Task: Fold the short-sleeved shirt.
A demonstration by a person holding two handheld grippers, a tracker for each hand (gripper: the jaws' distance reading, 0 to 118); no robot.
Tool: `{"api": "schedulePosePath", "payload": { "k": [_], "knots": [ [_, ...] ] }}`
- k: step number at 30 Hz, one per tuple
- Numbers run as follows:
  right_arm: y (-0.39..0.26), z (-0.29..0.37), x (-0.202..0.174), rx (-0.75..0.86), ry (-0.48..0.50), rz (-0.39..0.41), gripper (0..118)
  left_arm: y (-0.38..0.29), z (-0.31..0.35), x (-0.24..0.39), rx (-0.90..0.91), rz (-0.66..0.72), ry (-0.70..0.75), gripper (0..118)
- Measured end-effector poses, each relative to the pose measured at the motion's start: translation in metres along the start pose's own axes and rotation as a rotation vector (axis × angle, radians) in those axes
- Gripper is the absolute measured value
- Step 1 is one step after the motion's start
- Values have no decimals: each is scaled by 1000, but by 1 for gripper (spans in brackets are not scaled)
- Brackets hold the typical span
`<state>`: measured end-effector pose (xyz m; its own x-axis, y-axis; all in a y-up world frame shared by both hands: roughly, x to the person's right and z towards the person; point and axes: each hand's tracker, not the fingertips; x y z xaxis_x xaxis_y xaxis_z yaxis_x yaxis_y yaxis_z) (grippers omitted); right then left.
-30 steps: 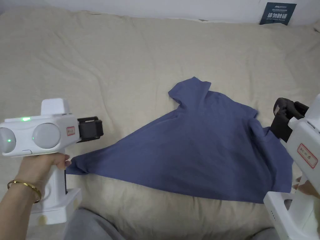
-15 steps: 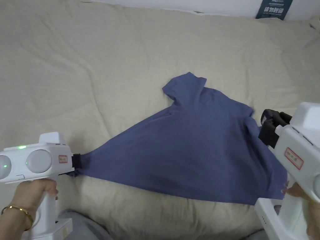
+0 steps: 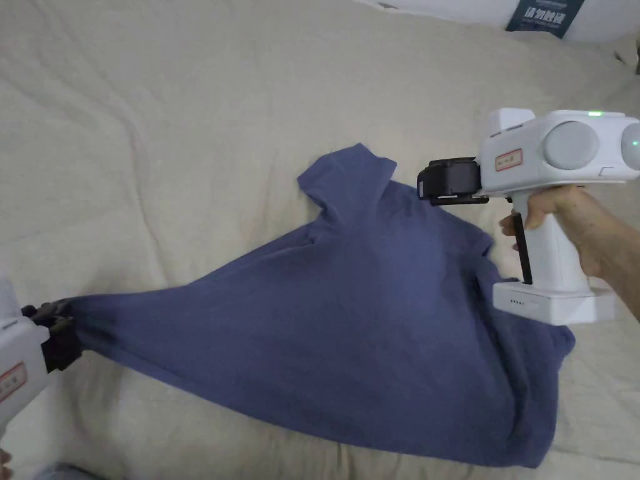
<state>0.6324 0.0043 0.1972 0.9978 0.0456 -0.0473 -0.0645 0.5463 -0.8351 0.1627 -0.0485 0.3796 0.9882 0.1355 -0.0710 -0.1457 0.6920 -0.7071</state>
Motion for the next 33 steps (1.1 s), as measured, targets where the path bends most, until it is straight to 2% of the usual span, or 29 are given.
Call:
{"api": "schedulePosePath", "payload": {
  "k": [2,5,9,13,14,15,16,19,21,22,24,27,33],
  "knots": [
    [16,-34,2,-46,-45,30,118,0,-3,-1,-16,12,12,4],
    [31,-82,8,-122,-76,26,117,0,-10,-1,-40,27,33,4],
    [38,-132,12,-173,-84,20,99,0,-21,1,-68,39,60,4],
    [30,-158,14,-204,-58,-12,64,-1,-32,2,-94,33,80,4],
    [27,-159,15,-205,-27,-29,59,-2,-35,1,-101,38,84,4],
    [26,-156,15,-184,-17,-45,36,-3,-36,1,-106,44,86,4],
    [27,-151,16,-181,-26,-40,4,-4,-37,1,-108,46,88,4],
    [31,-127,18,-147,-22,-48,4,-5,-37,3,-104,45,89,4],
    [33,-101,21,-130,44,-56,4,-5,-35,6,-88,40,89,4],
    [35,-83,20,-95,21,-45,4,-4,-34,7,-77,40,89,4],
    [33,-36,21,-29,32,-8,4,-1,-28,8,-47,60,79,4],
    [20,45,24,59,66,-8,4,5,-18,10,-10,72,58,4],
    [-42,210,33,235,71,-20,4,20,29,17,106,63,-40,4]
  ]
}}
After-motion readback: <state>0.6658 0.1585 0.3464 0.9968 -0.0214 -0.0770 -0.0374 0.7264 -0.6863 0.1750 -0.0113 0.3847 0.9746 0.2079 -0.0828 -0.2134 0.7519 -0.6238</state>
